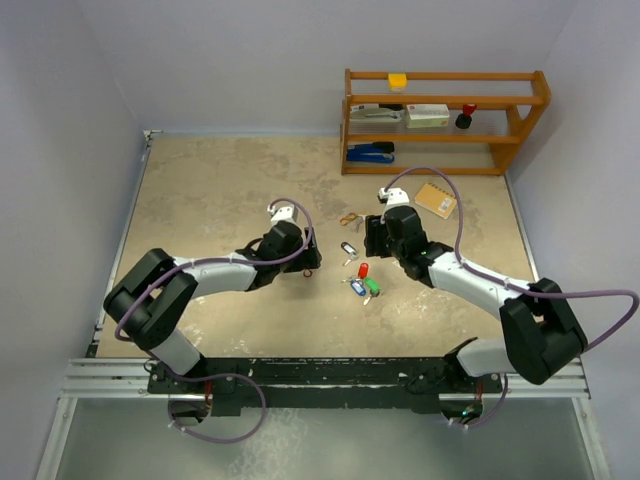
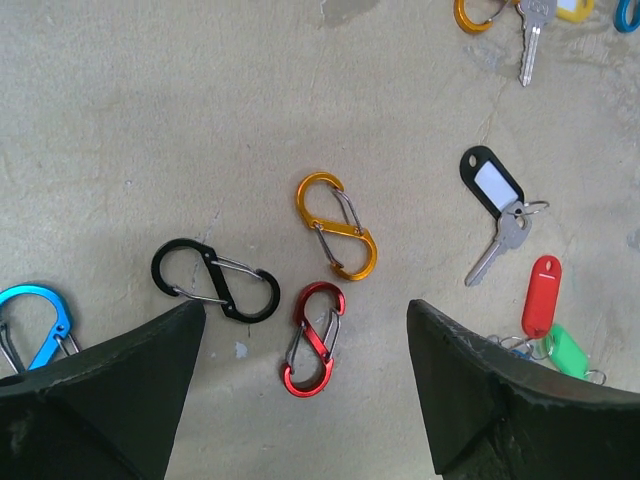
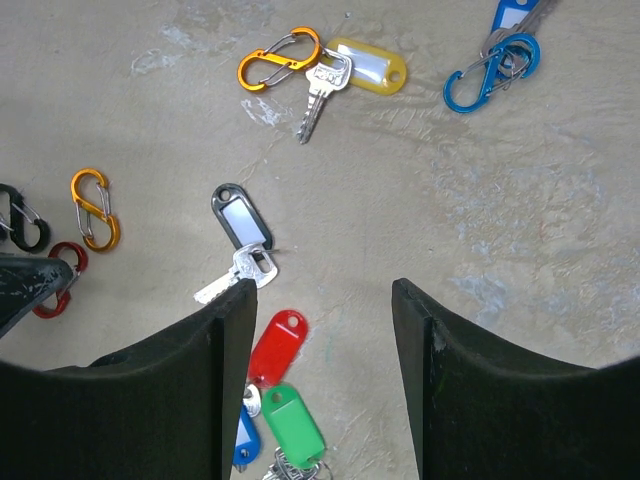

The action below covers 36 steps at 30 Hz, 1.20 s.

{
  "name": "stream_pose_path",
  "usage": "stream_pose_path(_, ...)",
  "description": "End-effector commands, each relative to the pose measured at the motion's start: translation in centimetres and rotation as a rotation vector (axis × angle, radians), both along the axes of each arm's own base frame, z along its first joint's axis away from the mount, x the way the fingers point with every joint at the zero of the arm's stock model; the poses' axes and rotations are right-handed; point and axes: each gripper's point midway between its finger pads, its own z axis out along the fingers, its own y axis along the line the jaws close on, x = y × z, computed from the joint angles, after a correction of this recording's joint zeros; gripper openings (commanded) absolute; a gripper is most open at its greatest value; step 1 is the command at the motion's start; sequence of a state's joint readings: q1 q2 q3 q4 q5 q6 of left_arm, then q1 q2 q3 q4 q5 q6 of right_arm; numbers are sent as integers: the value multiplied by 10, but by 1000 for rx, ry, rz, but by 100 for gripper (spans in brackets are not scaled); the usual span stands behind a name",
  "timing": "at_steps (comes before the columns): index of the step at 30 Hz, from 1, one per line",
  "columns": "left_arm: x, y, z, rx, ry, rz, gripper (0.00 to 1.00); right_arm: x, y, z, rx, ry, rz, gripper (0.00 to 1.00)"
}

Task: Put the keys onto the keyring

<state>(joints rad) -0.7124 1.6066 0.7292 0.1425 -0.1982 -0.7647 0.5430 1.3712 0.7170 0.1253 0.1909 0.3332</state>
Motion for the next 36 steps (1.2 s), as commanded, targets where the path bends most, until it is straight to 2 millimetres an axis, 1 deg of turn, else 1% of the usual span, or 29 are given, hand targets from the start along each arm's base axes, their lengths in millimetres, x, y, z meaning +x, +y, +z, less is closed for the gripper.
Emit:
stream_pose_path(1, 10, 14, -8, 42, 12, 49, 80, 2, 1, 11, 26, -38, -15, 60)
stream_pose_path(5, 15, 18, -7, 42, 4, 59, 80, 1, 1, 11, 26, -35, -13, 60)
stream_pose_path(13, 21, 7, -6, 22, -3, 32, 80, -1, -1, 10, 25, -34, -13, 60)
stream_pose_path(24, 27, 2, -11, 34, 3, 21, 80, -1, 0, 9, 24, -33, -11, 60)
stream_pose_path(27, 27, 8, -9, 57, -3, 37, 80, -1, 0, 9, 21, -31, -7, 60)
stream_pose_path(33, 25, 31, -5, 148, -21, 81, 80, 1, 1, 11, 24, -36, -7, 60)
stream_pose_path(36, 23, 36, -3, 171, -21, 83, 78, 1, 1, 11, 25, -37, -7, 60)
